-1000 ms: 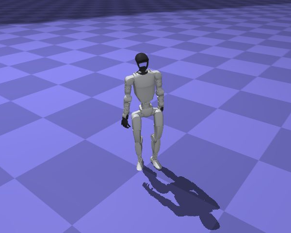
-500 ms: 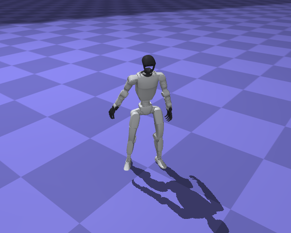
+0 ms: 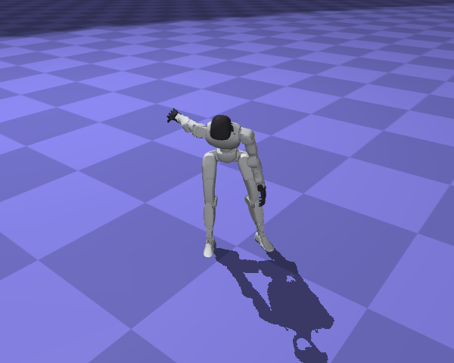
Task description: Upper body actions
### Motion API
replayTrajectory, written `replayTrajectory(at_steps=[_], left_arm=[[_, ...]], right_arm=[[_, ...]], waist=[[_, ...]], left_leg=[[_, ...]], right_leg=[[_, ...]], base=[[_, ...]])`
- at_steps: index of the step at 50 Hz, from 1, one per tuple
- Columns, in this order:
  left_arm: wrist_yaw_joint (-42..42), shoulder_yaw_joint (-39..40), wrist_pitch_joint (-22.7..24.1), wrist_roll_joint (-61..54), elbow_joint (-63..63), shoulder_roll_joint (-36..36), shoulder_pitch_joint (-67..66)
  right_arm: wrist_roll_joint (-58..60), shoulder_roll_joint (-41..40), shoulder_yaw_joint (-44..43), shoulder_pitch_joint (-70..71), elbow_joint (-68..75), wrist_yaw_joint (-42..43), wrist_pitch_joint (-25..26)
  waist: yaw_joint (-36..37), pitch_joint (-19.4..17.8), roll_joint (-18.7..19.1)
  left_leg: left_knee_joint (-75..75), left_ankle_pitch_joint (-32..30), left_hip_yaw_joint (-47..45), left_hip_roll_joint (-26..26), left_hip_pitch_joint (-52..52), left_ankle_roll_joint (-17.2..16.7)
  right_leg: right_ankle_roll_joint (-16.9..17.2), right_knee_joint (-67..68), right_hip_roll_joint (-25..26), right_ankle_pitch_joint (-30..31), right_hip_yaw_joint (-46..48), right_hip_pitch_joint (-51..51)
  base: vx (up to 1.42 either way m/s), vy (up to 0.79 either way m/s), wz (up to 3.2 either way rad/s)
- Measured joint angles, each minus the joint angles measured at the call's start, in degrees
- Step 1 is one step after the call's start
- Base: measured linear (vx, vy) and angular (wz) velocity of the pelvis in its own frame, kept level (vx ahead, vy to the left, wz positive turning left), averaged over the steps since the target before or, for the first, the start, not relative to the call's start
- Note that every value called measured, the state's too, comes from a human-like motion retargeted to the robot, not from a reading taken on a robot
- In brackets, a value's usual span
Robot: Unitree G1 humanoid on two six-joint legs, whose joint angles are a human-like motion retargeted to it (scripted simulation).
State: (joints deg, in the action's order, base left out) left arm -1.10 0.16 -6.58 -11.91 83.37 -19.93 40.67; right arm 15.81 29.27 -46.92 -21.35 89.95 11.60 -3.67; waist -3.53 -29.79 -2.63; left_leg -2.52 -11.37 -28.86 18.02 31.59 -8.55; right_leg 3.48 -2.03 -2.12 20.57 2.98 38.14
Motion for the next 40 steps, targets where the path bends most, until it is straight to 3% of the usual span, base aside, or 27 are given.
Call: replayTrajectory(at_steps=[9, 17, 25, 32, 40], left_arm=[[-1.7, -1.2, 4.3, -0.3, -1.8, -0.1, 8.3], [-6.1, 1.5, 6.3, 2.2, -3.1, -6.0, 14.3], [4.7, 3.9, 6.1, 4.3, -5.8, -11.0, 16.1], [3.6, 4.7, 8.6, 3.4, -9.1, -12.3, 10.7], [2.6, 6.4, 6.5, -3.6, -15.7, -16.2, -6.3]], right_arm=[[-17.9, 1.4, 1.3, -2.2, 4.6, -0.1, -3.8], [-28.1, 2.1, 3.7, 2.8, 2.4, -3.3, -6.6], [-40.2, 4.7, 8.8, 6.7, 4.2, -2.5, -10.7], [-43.6, 7.2, 6.6, 5.8, 4.8, 0.3, -11.3], [-37.9, 14.4, 4.9, 9.1, 1.7, 11.4, -13.3]], waist=[[-8.6, 0.0, -3.1], [-17.6, 0.0, -10.4], [-25.0, 0.0, -15.0], [-23.3, 0.0, -14.1], [-17.9, 0.0, -9.8]], left_leg=[[1.6, -1.2, -4.8, 1.5, 11.1, -0.7], [2.8, -0.5, -10.1, 3.2, 17.3, -0.9], [4.8, -0.8, -11.3, 3.0, 20.3, -0.6], [4.1, -0.8, -9.3, 2.6, 20.6, 0.3], [2.0, -1.0, -4.1, 1.9, 18.8, 1.0]], right_leg=[[0.0, -0.9, 2.5, 3.6, -1.7, 15.6], [1.5, -1.4, 5.8, 5.1, -2.3, 25.9], [1.1, -1.8, 7.1, 5.5, -3.3, 29.5], [1.0, -1.3, 6.0, 4.5, -2.5, 27.9], [0.6, -1.2, 3.5, 2.7, 0.8, 21.2]], base=[[0.08, 0.04, -0.44], [0.11, 0.05, -0.72], [0.06, 0.11, -0.25], [-0.08, 0.07, 0.26], [-0.2, 0.12, 0.6]])
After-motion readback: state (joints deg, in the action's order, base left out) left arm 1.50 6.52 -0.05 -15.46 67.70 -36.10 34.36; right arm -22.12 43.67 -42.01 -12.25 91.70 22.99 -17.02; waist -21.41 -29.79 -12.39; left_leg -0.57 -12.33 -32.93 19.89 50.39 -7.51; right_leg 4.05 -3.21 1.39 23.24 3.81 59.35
